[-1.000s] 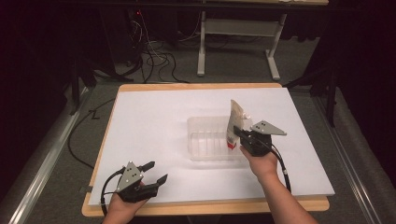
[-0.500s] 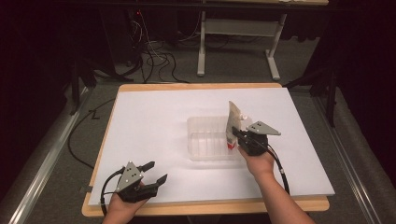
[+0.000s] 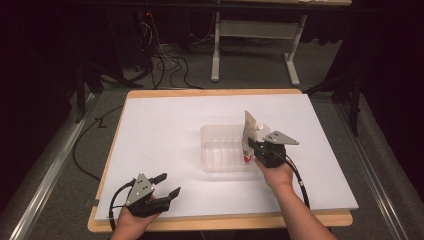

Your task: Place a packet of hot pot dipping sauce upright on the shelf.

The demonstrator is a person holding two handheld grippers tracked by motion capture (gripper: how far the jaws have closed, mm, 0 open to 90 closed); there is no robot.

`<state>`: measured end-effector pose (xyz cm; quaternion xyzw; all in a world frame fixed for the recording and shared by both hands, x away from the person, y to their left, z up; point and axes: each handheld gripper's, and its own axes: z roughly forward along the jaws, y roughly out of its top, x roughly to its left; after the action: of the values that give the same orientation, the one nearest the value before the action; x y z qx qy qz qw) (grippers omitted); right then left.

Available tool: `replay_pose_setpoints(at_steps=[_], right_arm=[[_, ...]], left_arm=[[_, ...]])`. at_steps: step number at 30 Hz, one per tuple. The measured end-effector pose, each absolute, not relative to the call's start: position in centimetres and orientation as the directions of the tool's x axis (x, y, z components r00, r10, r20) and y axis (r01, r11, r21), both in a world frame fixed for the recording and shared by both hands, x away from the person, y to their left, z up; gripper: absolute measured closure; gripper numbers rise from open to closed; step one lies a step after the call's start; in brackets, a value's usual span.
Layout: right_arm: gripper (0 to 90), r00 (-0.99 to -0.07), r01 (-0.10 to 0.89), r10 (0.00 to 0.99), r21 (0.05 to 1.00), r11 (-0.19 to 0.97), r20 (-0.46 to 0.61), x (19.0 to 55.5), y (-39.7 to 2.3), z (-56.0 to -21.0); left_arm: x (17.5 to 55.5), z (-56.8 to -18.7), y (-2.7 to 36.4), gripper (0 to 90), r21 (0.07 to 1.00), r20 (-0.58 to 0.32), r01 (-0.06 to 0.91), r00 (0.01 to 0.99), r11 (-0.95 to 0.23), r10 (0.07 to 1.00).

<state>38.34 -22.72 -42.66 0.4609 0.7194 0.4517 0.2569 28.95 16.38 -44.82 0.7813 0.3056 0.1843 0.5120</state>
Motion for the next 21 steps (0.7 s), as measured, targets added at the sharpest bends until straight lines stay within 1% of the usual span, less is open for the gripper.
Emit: replay_pose_setpoints(at_steps=[8, 11, 13, 15, 16, 17, 21], right_arm=[[87.6, -0.454, 0.432, 0.890, 0.885, 0.174, 0.047, 38.1, -22.7, -42.7], [80.7, -0.473, 0.422, 0.879, 0.891, 0.168, 0.059, 37.9, -22.8, -42.2], [80.4, -0.480, 0.418, 0.875, 0.894, 0.161, 0.067, 37.7, -22.9, -41.9], [81.9, -0.483, 0.414, 0.873, 0.895, 0.164, 0.063, 37.6, -22.9, -41.7], [86.2, -0.488, 0.406, 0.871, 0.899, 0.167, 0.059, 37.5, -22.9, -41.6], [88.3, -0.493, 0.400, 0.869, 0.898, 0.184, 0.042, 37.3, -22.9, -41.6], [88.9, -0.506, 0.393, 0.862, 0.899, 0.191, 0.038, 36.7, -22.9, -41.9]], left_arm=[[29.0, -44.8, 16.6, 35.1, 0.914, -0.028, 0.291, 0.742, -0.283, 0.670], [29.0, -44.8, 16.5, 35.1, 0.913, -0.028, 0.291, 0.744, -0.285, 0.668], [29.0, -44.8, 16.4, 35.1, 0.913, -0.029, 0.291, 0.744, -0.286, 0.667], [29.0, -44.9, 16.4, 35.1, 0.912, -0.027, 0.291, 0.746, -0.290, 0.665], [29.0, -44.8, 16.4, 35.1, 0.911, -0.026, 0.292, 0.746, -0.291, 0.665], [29.0, -44.8, 16.4, 35.1, 0.911, -0.027, 0.292, 0.746, -0.290, 0.665], [29.0, -44.9, 16.1, 35.1, 0.910, -0.025, 0.290, 0.749, -0.295, 0.662]])
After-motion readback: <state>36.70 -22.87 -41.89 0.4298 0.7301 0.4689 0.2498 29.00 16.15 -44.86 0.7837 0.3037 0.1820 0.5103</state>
